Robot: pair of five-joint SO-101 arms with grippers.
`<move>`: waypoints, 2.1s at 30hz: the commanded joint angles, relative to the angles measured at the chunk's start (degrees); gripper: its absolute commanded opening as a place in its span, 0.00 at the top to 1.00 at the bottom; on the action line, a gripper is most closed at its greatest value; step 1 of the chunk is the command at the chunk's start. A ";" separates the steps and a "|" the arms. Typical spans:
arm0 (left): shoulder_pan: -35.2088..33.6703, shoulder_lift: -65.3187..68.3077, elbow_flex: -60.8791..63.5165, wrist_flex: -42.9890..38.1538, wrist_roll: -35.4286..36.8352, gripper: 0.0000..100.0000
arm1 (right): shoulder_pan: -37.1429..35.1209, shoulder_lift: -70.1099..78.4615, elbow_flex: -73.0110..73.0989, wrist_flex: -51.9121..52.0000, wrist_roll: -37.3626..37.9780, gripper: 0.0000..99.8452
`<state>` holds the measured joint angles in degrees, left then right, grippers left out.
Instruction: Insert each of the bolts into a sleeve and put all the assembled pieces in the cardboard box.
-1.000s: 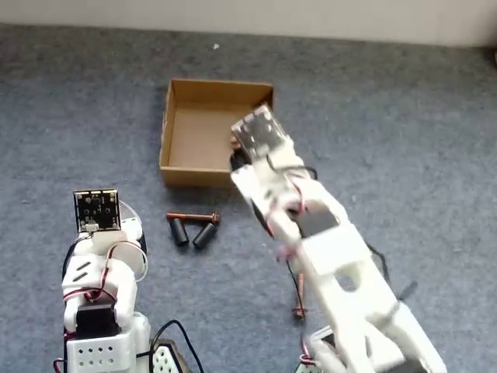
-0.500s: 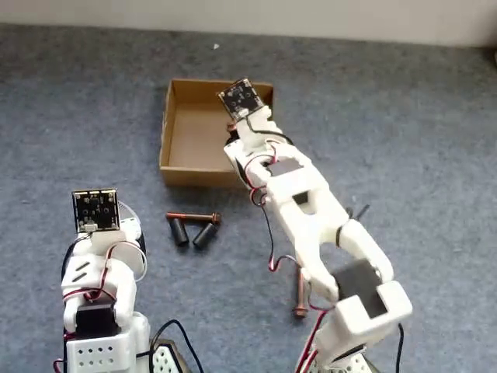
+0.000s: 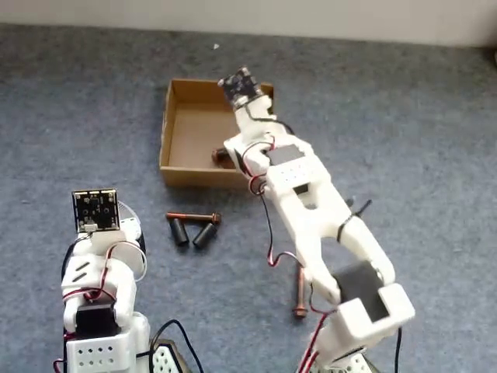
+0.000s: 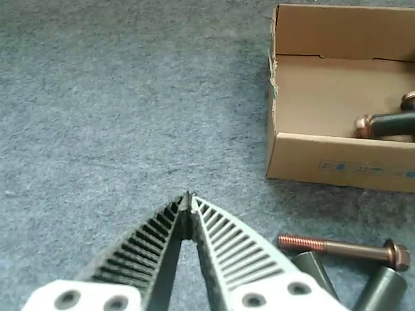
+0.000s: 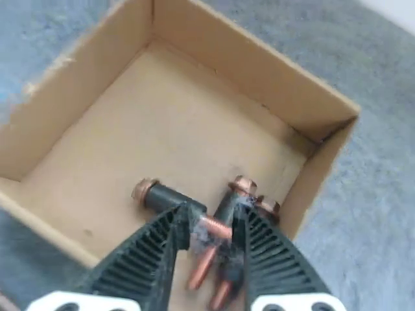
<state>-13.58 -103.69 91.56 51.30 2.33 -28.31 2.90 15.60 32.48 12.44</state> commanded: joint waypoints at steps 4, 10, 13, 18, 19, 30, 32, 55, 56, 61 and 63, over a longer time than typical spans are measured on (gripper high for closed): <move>-0.66 -0.57 -0.48 -1.41 -0.35 0.99 | -1.54 -12.00 -3.56 12.62 -9.14 0.90; -6.11 -0.57 -0.92 -1.49 -0.09 0.99 | -4.70 -14.37 -3.56 24.92 -21.45 0.90; -6.73 -0.57 -1.27 -1.49 -0.09 0.99 | -7.78 -14.29 -3.47 30.02 -29.01 0.90; -6.73 -0.57 -1.27 -1.49 -0.09 0.99 | -11.65 -14.11 -3.38 35.12 -42.29 0.90; -6.73 -0.57 -1.27 -1.49 -0.09 0.99 | -12.44 -13.67 -3.38 35.82 -45.71 0.90; -6.73 -0.57 -1.36 -1.49 -0.18 0.99 | -20.79 6.20 -4.18 32.31 -60.48 0.90; -6.73 -0.57 -1.36 -1.49 -0.18 0.99 | -21.32 8.31 -4.26 29.93 -60.66 0.90; -6.73 -0.57 -1.45 -1.41 -0.18 0.99 | -23.16 3.21 -3.82 24.04 -54.86 0.90; -6.73 -0.57 -1.45 -1.41 -0.18 0.99 | -23.52 3.30 -3.82 23.87 -54.42 0.90; -6.73 -0.57 -1.45 -1.41 -0.18 0.99 | -24.57 3.91 -2.95 18.07 -50.37 0.90; -6.73 -0.57 -1.45 -1.41 -0.18 0.99 | -24.57 5.67 -2.07 18.07 -49.23 0.90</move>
<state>-19.38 -103.69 91.56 51.12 2.51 -52.31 9.67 14.37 52.18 -38.99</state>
